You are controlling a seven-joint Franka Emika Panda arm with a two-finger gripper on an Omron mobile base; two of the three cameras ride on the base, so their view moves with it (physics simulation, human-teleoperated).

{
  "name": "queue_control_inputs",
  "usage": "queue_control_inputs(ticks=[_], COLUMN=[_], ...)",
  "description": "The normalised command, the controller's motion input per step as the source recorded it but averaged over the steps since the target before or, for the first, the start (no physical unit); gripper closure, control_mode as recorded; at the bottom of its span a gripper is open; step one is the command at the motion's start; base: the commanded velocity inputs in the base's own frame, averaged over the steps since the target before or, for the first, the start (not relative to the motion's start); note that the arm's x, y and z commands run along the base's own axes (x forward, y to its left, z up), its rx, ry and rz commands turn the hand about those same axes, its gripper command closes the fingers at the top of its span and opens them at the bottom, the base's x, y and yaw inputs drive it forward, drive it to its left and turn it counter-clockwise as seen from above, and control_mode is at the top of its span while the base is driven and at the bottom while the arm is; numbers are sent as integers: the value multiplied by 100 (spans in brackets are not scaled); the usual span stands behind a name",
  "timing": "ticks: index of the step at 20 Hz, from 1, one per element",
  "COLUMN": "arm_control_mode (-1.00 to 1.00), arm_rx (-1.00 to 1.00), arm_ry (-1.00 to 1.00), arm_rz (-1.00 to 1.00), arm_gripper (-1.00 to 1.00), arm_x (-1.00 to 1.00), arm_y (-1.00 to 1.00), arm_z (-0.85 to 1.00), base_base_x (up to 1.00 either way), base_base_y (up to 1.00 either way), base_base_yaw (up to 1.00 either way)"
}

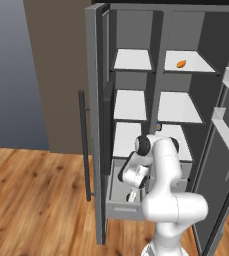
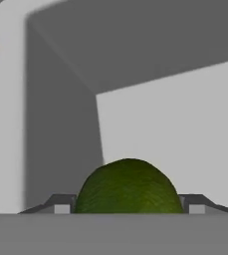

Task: Take the lime and carrot from the fridge shelf and place them in the freezer drawer to begin freezing them.

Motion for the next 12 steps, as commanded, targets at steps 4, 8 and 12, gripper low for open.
queue_control_inputs(ticks=[4,8,12], arm_control_mode=[-100,-100,-100], arm_rx=[0,0,0], arm_ry=[-12,-2,0], arm_rz=[0,0,0], arm_gripper=[-100,-100,-100], arm_x=[-18,-9,-10], arm_y=[0,0,0], arm_z=[36,14,0], base_base_x=[0,0,0], base_base_y=[0,0,0], base_base_yaw=[0,0,0])
